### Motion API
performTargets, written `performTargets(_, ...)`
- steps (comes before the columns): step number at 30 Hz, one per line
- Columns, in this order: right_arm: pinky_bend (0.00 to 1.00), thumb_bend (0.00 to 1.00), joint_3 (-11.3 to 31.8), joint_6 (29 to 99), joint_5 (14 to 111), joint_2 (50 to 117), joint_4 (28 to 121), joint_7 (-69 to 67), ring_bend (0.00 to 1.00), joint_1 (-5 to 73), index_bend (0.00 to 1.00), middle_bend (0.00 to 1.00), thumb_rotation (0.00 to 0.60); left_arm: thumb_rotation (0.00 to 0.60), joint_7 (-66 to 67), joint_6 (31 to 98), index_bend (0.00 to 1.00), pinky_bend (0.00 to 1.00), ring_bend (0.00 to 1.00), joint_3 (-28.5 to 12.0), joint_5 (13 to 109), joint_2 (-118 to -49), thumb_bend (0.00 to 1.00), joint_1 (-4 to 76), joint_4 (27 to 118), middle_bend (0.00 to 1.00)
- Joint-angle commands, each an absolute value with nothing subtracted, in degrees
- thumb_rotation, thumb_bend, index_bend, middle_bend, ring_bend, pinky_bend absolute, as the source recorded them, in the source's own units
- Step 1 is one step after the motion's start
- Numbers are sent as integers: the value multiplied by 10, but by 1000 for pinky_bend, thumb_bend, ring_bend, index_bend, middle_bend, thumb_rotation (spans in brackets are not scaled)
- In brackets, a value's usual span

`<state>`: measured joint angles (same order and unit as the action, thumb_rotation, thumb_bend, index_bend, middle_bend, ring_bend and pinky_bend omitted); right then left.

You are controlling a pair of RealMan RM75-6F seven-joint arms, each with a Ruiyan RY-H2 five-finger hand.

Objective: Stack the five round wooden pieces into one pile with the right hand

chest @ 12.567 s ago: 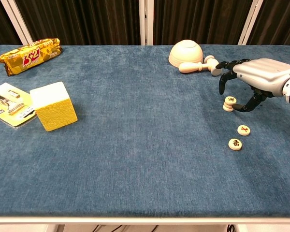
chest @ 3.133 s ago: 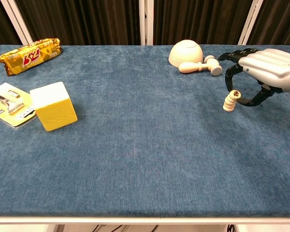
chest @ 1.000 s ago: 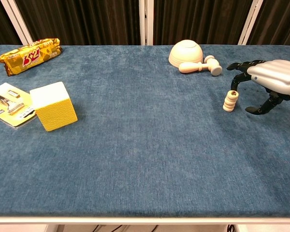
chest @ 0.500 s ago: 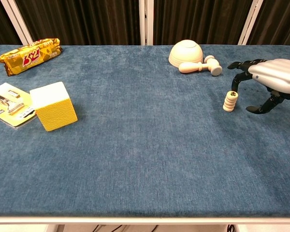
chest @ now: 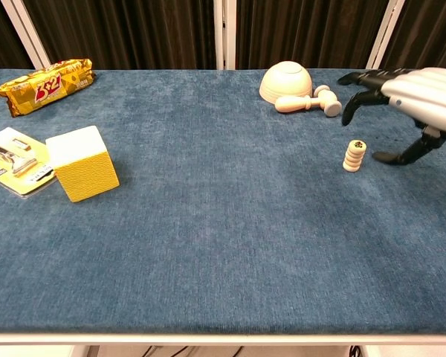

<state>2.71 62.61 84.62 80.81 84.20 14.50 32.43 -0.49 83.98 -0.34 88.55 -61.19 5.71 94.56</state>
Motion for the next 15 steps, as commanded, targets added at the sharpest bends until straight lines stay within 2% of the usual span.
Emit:
performTargets(1, 0, 237, 2, 626, 878, 795, 865, 148, 0, 324, 305, 7, 600, 600, -4, 840, 77, 0, 0, -3, 886, -611, 136, 57, 946, 0)
performTargets(15, 0, 235, 13, 591, 825, 811, 844, 190, 0, 322, 330, 1, 600, 600, -9, 840, 77, 0, 0, -3, 886, -611, 136, 57, 945, 0)
